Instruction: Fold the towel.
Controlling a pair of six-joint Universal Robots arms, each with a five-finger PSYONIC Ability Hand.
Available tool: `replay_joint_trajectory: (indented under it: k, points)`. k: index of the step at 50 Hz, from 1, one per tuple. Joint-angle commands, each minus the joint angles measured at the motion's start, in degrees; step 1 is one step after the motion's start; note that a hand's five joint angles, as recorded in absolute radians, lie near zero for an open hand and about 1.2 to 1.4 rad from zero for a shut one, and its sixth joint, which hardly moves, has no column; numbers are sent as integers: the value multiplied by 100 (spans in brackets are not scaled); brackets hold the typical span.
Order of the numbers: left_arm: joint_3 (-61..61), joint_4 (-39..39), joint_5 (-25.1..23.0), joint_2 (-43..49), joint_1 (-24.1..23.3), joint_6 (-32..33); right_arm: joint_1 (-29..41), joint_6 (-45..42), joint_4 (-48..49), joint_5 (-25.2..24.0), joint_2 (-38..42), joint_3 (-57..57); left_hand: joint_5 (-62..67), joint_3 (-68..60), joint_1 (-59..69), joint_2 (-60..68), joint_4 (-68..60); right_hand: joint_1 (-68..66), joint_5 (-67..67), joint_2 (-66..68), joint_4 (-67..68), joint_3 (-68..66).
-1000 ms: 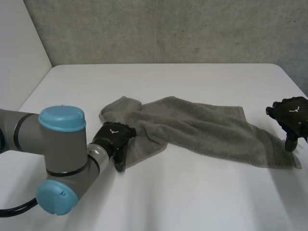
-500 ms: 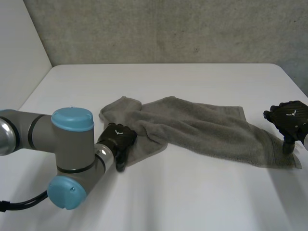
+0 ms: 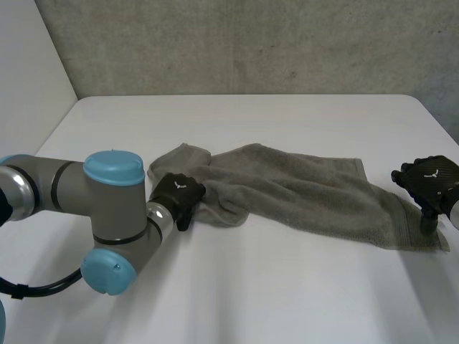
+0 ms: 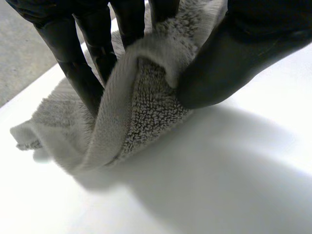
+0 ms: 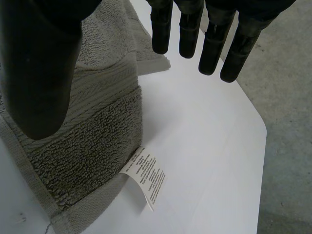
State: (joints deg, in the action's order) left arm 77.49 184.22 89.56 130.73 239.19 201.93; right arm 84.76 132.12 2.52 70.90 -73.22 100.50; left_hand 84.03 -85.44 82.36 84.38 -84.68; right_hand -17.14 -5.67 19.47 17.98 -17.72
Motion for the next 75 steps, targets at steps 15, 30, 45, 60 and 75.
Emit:
replay_joint_trajectory:
  k: [15, 30, 45, 60, 75]
  points:
    - [-129, 1073, 949, -1173, 1525, -1208, 14, 42, -129, -42, -114, 22, -1403, 544, -236, -438, 468, 714, 567, -947, -798, 772]
    - [214, 976, 580, -1093, 1402, -1226, 110, 59, -1376, -866, -210, 48, -1403, 544, -236, -438, 468, 714, 567, -947, -798, 772]
    - [188, 976, 563, -935, 1411, -1200, 1227, 464, -859, -1210, -940, 1358, -1403, 544, -236, -438, 468, 588, 441, -821, -672, 646]
    - [223, 976, 554, -944, 1402, -1208, 1245, 174, -209, -1483, -1098, 2227, -1403, 544, -236, -438, 468, 706, 559, -939, -789, 764]
    - [223, 976, 545, -935, 1402, -1208, 1253, 130, 187, -1457, -905, 2404, -1403, 544, -236, -438, 468, 336, 189, -568, -419, 394]
